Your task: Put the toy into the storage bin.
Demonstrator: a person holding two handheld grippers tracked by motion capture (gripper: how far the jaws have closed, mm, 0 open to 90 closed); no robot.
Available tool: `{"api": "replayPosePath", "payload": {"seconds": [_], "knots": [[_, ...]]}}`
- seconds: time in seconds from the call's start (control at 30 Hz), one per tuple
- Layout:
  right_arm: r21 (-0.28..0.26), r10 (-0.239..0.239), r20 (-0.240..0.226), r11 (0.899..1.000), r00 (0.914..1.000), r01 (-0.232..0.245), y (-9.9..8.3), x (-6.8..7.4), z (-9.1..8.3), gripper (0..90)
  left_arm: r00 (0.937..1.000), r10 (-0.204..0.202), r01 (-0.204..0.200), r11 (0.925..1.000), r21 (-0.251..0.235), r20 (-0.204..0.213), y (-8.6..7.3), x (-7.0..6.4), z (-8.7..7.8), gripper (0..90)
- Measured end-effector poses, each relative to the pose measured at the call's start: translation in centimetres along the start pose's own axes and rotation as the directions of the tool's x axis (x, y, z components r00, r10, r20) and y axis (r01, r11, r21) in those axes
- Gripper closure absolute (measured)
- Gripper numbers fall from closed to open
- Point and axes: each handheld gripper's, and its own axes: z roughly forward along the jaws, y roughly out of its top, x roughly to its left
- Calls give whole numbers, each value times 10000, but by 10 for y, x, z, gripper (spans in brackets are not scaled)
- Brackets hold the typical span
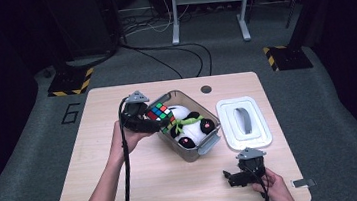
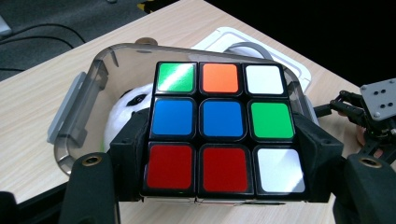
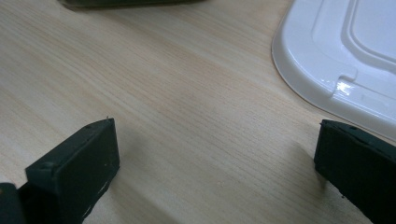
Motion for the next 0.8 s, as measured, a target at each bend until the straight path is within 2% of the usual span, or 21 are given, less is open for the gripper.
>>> {"api": "replayPosePath", "payload": {"seconds": [0.4,0.7,0.8], "knots": [[1,-2,-2,10000,10000,2,0,0,0,0,9991,-345,345,9994,-30,259,4,-6,18,338],[-3,-10,21,10000,10000,10,0,0,0,0,9981,-367,366,9993,19,486,8,-17,34,338],[-22,58,44,10000,10000,-58,0,0,0,0,9970,-483,482,9988,24,613,7,-22,44,338]]}}
